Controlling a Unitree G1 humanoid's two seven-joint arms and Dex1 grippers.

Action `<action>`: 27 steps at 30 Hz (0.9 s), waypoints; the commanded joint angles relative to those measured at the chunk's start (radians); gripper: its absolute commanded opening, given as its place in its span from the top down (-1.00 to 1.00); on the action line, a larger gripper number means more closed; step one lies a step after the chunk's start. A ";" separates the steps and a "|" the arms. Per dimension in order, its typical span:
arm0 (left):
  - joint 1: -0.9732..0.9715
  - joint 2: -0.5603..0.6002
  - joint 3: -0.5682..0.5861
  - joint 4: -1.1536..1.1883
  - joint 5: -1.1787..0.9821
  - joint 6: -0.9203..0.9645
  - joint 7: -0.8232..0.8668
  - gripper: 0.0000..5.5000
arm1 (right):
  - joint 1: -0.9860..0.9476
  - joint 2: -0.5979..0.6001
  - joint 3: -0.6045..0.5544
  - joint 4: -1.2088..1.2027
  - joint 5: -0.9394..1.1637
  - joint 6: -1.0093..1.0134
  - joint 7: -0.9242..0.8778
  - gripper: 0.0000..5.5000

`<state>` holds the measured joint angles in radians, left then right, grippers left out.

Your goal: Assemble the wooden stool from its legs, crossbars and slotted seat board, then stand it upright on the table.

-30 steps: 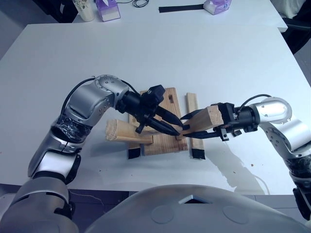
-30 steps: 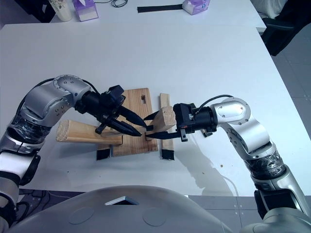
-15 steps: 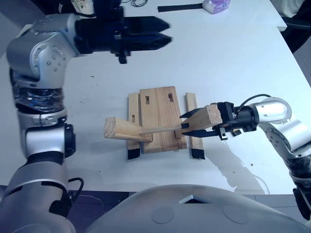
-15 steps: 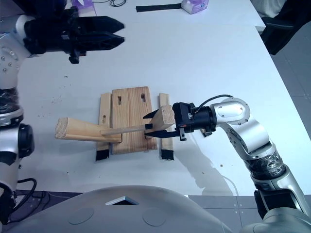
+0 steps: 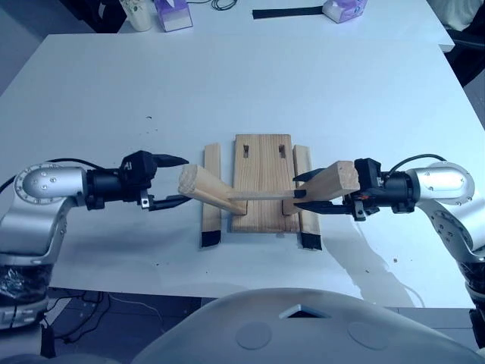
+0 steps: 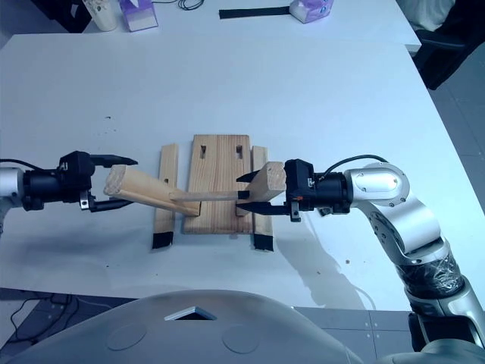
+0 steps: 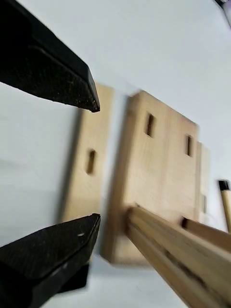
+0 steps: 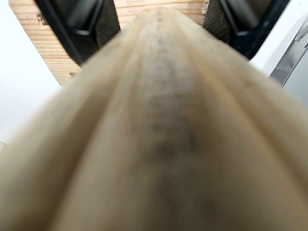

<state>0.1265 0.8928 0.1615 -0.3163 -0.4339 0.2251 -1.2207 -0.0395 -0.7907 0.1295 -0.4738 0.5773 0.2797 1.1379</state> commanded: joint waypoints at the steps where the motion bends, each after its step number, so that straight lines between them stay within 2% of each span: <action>1: 0.024 -0.030 0.015 -0.036 -0.034 0.017 0.039 -0.37 | 0.013 -0.022 -0.017 0.013 -0.016 0.028 -0.001 0.27; 9: 0.011 -0.014 0.000 -0.091 -0.147 0.106 0.004 0.09 | -0.008 -0.016 -0.008 0.021 -0.023 0.028 0.013 0.27; 22: -0.089 -0.036 -0.089 -0.218 -0.205 0.241 0.053 0.91 | -0.048 0.010 0.041 0.013 -0.031 0.050 0.020 0.27; 24: -0.103 -0.041 -0.107 -0.246 -0.209 0.260 0.062 0.99 | -0.064 0.020 0.057 0.014 -0.036 0.056 0.019 0.27; 27: -0.112 -0.043 -0.131 -0.265 -0.205 0.273 0.068 1.00 | -0.076 0.031 0.075 0.012 -0.040 0.062 0.020 0.27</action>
<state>0.0565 0.8780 0.0903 -0.5048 -0.6019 0.5073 -1.1367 -0.0973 -0.7891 0.1343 -0.4487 0.5630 0.3203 1.1539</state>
